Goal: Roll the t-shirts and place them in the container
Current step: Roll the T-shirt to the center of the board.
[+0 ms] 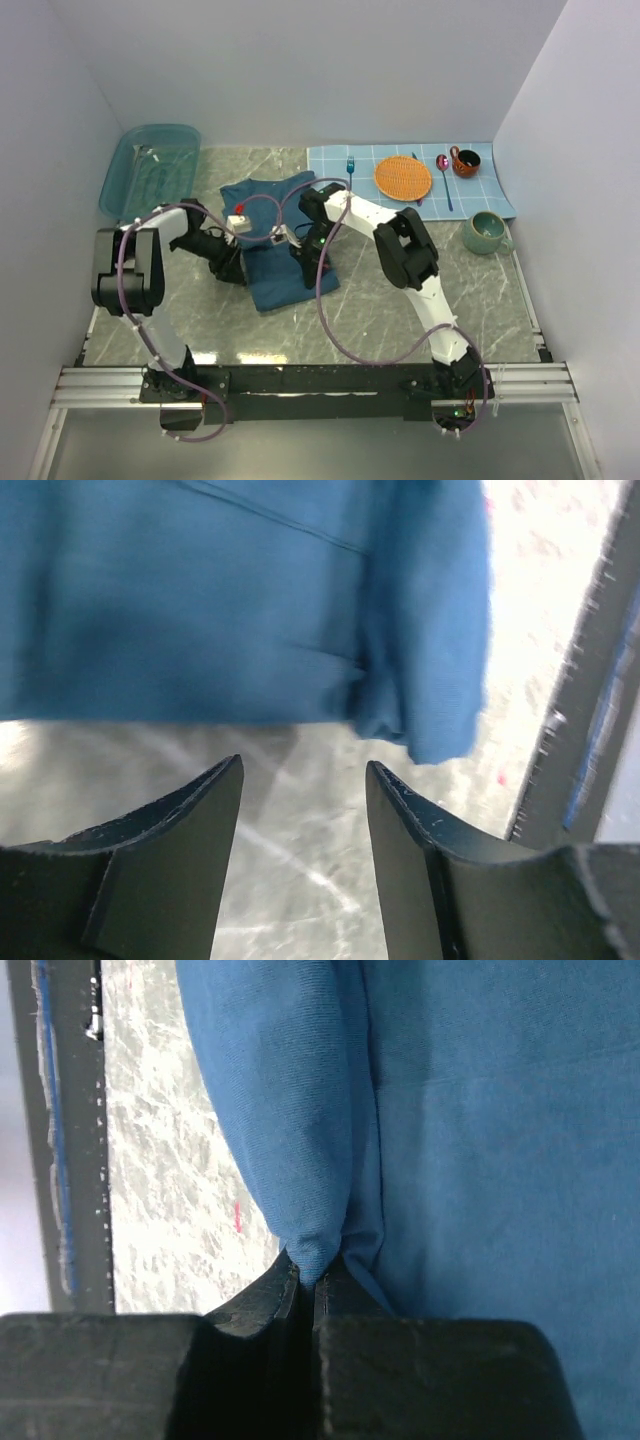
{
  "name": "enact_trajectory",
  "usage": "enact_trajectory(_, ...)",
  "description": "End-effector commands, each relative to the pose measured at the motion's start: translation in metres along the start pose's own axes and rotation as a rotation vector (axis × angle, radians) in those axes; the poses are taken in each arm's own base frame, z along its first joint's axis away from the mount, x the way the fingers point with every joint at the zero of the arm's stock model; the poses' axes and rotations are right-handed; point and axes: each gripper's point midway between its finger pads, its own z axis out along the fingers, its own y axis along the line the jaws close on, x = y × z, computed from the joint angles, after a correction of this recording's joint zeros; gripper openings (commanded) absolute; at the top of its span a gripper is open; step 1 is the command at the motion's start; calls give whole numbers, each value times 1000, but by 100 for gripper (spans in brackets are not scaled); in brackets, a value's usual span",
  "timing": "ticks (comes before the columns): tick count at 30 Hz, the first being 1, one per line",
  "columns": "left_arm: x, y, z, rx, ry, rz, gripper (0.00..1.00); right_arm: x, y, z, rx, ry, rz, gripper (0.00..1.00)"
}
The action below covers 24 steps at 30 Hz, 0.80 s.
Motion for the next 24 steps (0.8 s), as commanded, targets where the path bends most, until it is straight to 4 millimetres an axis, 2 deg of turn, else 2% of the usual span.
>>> enact_trajectory(1,-44,9,-31,-198,-104,114,59,-9,11,-3,-71,-4,31,3)
enact_trajectory(3,-47,14,-38,-298,-134,196,60,-6,6,2,-81,-2,57,2)
enact_trajectory(4,-58,6,-52,-364,-169,261,61,-6,4,3,-78,-4,62,2)
enact_trajectory(5,-53,-1,-47,-376,-160,310,62,-5,0,6,-76,-3,81,2)
enact_trajectory(6,-58,-7,-48,-395,-166,386,63,-4,-3,8,-73,-1,91,2)
enact_trajectory(7,-71,-22,-58,-440,-193,493,63,-5,-6,8,-65,-5,101,2)
enact_trajectory(8,-70,-38,-44,-410,-184,558,64,-1,-10,13,-76,2,129,2)
enact_trajectory(10,-82,-62,-42,-418,-210,699,68,-5,-17,12,-76,-4,138,3)
enact_trajectory(11,-79,-80,-26,-358,-193,755,68,1,-21,19,-93,9,193,3)
enact_trajectory(13,-67,-96,-10,-294,-142,811,67,0,-25,18,-104,-15,213,2)
enact_trajectory(14,-57,-107,4,-232,-110,839,66,1,-28,19,-104,-26,230,2)
enact_trajectory(16,-48,-107,15,-218,-80,879,65,2,-31,18,-120,-58,261,1)
enact_trajectory(17,-38,-108,25,-203,-59,884,65,2,-32,18,-127,-65,285,1)
enact_trajectory(19,-36,-101,32,-235,-45,931,66,2,-36,17,-139,-91,315,1)
enact_trajectory(24,-13,-81,46,-260,30,954,66,7,-39,20,-145,-98,345,2)
